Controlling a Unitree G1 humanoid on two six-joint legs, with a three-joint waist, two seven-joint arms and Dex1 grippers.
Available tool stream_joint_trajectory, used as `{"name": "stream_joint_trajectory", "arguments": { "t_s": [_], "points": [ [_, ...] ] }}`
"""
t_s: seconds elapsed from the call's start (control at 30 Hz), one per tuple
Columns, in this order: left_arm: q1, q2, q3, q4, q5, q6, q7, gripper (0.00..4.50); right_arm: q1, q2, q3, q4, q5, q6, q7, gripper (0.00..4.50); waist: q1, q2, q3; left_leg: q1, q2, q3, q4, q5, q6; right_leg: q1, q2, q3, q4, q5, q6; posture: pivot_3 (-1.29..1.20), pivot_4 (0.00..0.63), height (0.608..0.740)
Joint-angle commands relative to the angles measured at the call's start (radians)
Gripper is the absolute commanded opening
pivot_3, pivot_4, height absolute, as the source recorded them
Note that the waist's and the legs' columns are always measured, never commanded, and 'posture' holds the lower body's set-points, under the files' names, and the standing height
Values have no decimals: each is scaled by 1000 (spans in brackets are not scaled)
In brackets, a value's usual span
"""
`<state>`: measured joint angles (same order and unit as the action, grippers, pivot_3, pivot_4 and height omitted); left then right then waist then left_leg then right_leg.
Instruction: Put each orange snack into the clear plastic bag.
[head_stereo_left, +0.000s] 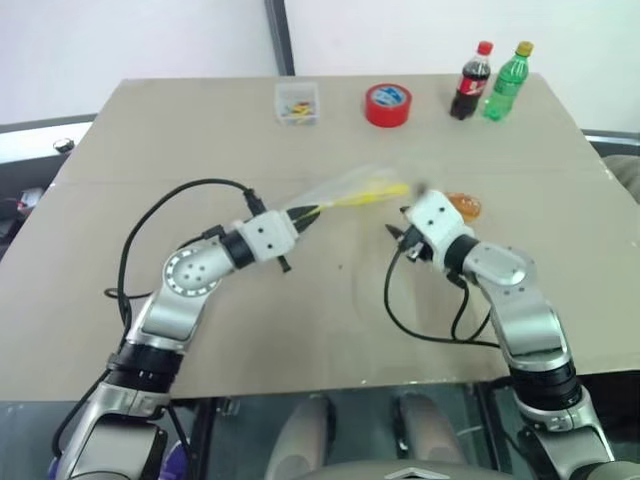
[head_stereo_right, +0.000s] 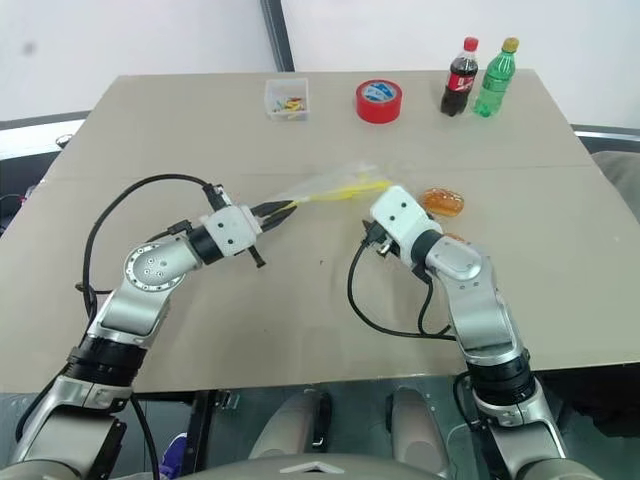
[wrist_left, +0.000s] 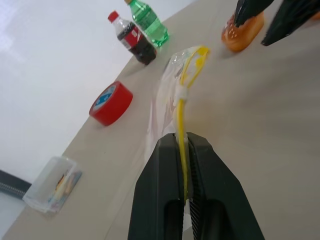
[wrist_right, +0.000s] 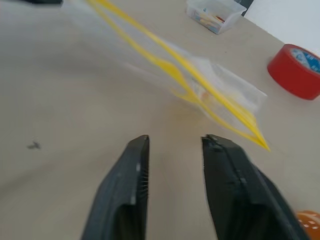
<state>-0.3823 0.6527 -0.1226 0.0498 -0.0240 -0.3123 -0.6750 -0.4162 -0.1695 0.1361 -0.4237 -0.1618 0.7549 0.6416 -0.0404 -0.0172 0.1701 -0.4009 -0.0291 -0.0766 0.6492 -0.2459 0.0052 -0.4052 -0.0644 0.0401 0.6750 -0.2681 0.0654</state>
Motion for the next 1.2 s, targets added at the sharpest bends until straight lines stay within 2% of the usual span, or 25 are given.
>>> {"name": "stream_joint_trajectory", "arguments": {
  "t_s": [0.03, 0.2, 0.37, 0.73, 1.2],
  "points": [
    [-8, -1, 34, -8, -37, -35, -30, 0, -78, 94, -55, -18, 102, 82, -65, 33, -1, 0, 0, 0, 0, 0, 0, 0, 0, 0, 0, 0, 2, 0, 0, 0, 150, 740],
    [1, -5, 43, -31, -57, -35, -50, 0, -119, 146, -85, 33, 171, 128, -123, 33, 2, 0, 0, 1, 0, 0, 2, 0, 0, 0, 0, 0, 3, 0, 0, 0, 150, 740],
    [4, -12, 58, -52, -80, 5, -53, 0, -113, 133, -64, 64, 205, 130, -153, 33, 0, 0, 0, 1, 0, 0, 2, 0, 0, 0, 0, 0, 3, 0, 0, 0, 150, 740],
    [-5, -15, 71, -91, -94, 91, -66, 0, -78, 89, -97, -97, 345, 243, -186, 33, -1, 0, 0, 1, 0, 0, 2, 0, 0, 0, 0, 0, 3, 0, 0, 0, 150, 740],
    [24, -16, 69, -153, -89, 96, -82, 0, -121, 99, -86, 21, 388, 182, -247, 33, -1, 0, 0, 1, 0, 0, 2, 0, 0, 0, 0, 0, 3, 0, 0, 0, 150, 740]
  ]
}}
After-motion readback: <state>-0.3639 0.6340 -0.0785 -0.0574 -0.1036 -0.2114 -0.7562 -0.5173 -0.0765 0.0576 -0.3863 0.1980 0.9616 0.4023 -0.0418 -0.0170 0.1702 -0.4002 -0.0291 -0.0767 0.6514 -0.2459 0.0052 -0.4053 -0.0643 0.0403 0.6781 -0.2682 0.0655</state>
